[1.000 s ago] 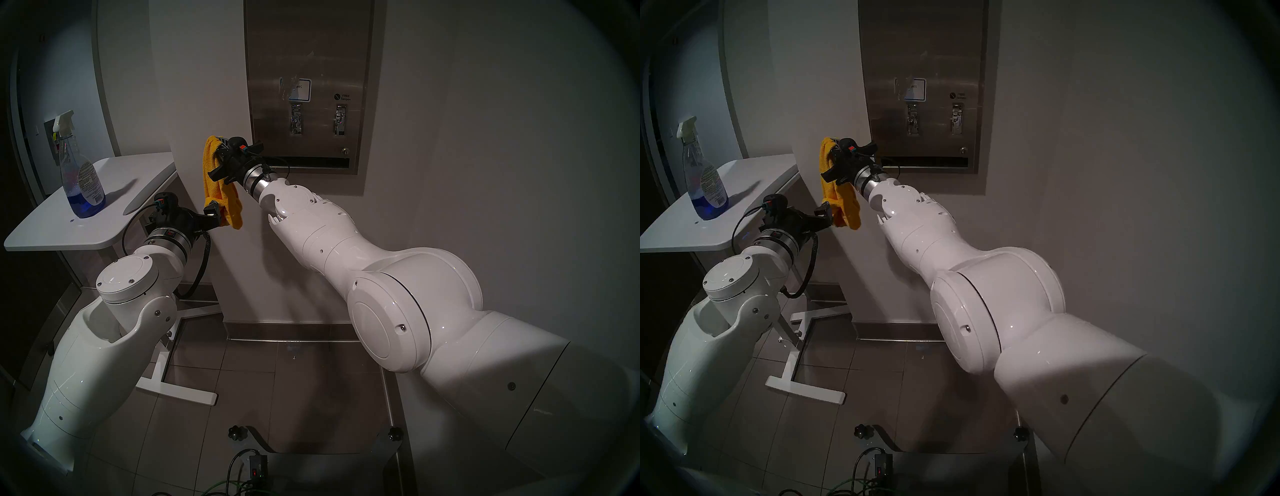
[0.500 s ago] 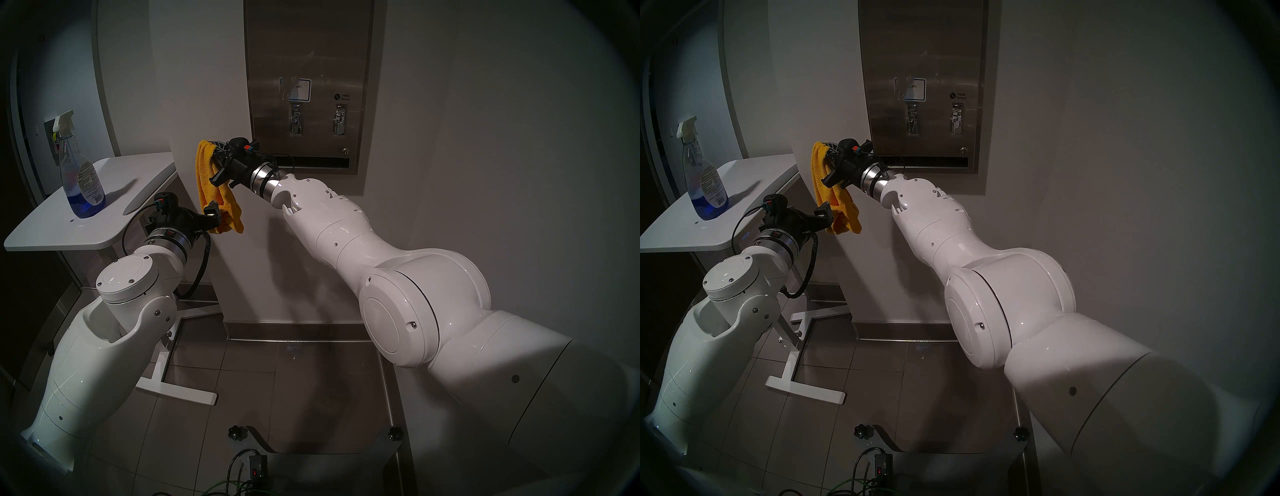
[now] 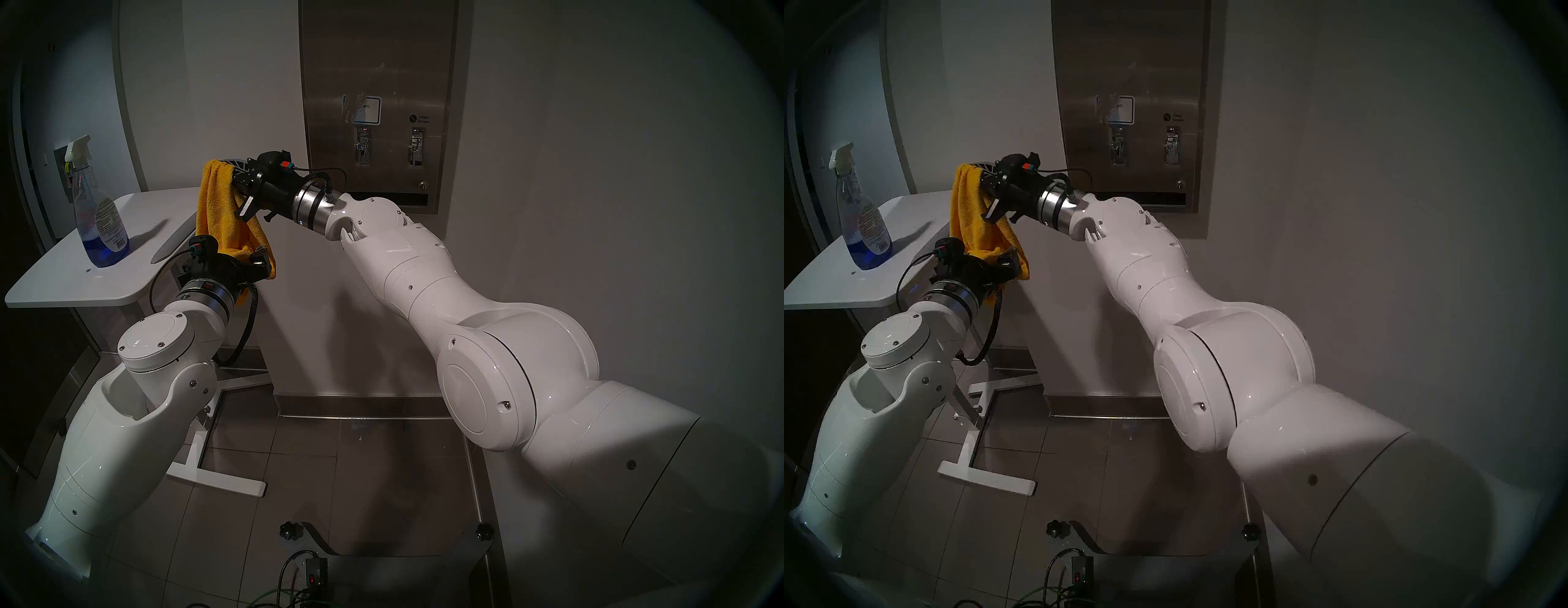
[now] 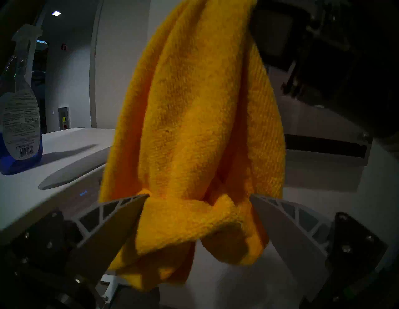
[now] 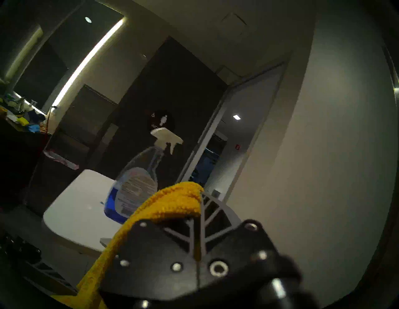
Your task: Pick up the cloth and wipe the surface
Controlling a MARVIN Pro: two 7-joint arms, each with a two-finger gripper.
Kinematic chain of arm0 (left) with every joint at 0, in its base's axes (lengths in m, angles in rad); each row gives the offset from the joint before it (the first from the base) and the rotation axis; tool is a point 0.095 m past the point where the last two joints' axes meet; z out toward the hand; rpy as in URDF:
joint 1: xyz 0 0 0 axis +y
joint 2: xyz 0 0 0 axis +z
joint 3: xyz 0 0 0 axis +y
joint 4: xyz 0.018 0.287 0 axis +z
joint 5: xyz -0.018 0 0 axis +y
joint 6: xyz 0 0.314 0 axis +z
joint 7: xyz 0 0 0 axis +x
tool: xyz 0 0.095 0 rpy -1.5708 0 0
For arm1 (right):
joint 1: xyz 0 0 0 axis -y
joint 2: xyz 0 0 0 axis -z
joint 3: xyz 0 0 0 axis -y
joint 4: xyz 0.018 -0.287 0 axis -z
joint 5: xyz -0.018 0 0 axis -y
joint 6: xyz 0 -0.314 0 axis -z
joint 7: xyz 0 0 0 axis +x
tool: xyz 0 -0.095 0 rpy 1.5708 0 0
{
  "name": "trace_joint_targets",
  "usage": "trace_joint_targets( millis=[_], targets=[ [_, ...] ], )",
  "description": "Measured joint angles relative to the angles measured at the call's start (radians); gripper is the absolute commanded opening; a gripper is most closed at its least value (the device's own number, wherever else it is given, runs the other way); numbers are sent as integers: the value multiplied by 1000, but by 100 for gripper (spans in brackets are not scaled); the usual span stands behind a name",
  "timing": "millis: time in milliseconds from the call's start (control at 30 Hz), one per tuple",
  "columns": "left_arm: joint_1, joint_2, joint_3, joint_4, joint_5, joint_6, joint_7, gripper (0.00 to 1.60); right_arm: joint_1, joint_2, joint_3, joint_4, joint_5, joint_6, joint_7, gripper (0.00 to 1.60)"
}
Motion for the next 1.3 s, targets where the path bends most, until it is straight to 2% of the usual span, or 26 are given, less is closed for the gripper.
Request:
trace_joint_targets(
  millis=[233, 267, 500, 633, 667, 700, 1000, 1300],
  targets=[
    [-39, 10, 8, 26, 19, -2, -16, 160, -36, 2, 20, -78, 26, 72, 75, 0],
    [-48, 11, 8, 37, 23, -3, -18, 0, -45, 3, 22, -89, 29, 84, 84, 0],
    [-95, 16, 8, 106, 43, -12, -26, 0, -111, 7, 34, -158, 39, 155, 122, 0],
    [-102, 19, 14, 110, 59, -23, -29, 0, -143, 10, 41, -202, 42, 186, 135, 0],
    [-102, 19, 16, 109, 63, -26, -29, 0, -148, 11, 42, -210, 42, 191, 136, 40],
    [-102, 20, 20, 107, 70, -30, -29, 0, -155, 12, 43, -221, 42, 198, 138, 160],
    [-86, 36, 25, 64, 137, -61, -1, 0, -221, 23, 61, -310, 22, 289, 71, 160],
    [-19, 75, -18, 23, 188, -102, 21, 0, -289, 24, 62, -417, -30, 379, 15, 160]
  ],
)
